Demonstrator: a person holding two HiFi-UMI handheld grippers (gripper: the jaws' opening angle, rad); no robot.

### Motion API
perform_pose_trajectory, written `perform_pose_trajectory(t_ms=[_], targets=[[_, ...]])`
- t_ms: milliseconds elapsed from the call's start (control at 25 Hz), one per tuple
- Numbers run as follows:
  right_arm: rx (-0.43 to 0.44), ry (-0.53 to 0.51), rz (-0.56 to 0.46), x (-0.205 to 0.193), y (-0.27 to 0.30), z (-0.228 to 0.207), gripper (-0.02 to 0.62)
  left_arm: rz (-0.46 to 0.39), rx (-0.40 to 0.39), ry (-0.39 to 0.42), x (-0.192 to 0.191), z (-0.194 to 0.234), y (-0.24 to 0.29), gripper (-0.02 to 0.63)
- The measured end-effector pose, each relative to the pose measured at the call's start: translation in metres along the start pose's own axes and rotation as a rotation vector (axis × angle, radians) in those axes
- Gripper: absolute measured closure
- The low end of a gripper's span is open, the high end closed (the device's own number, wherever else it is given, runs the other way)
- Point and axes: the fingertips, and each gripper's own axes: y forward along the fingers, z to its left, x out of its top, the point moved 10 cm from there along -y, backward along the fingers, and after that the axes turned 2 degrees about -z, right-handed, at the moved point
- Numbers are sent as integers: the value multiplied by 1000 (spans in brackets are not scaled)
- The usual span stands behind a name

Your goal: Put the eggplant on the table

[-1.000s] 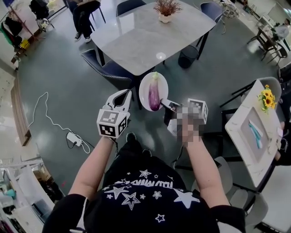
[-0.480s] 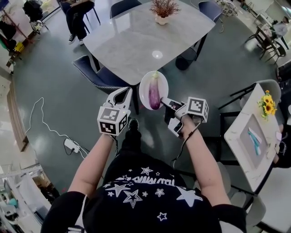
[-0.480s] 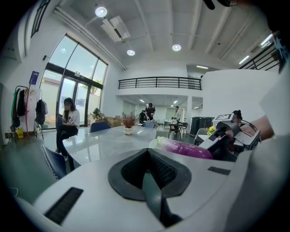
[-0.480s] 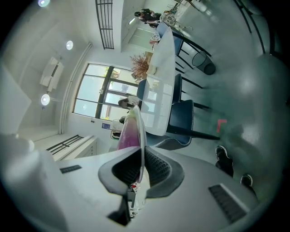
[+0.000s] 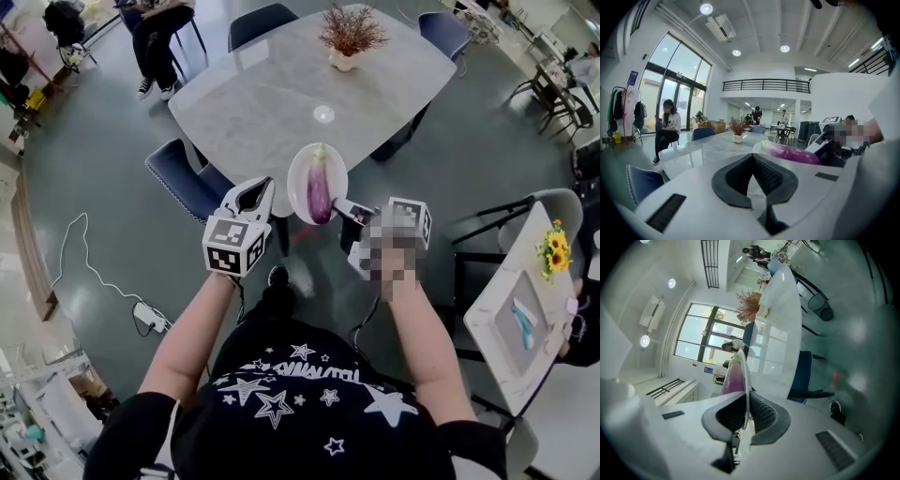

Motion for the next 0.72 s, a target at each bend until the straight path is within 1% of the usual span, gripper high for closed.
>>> perform_pose_trajectory(t_ms=[160,440,640,720], targets=[[-12,11,4,20,24,2,571,6,5,-26,5,26,23,598],[-47,32,-13,43,53,0,571,25,-21,-53,5,57,56,598],[-51,32,-49,76,86,14,571,31,-44,-62,18,102,90,598],[-54,34,-65,84,94,15,571,27,-54,-65,20,113,99,598]])
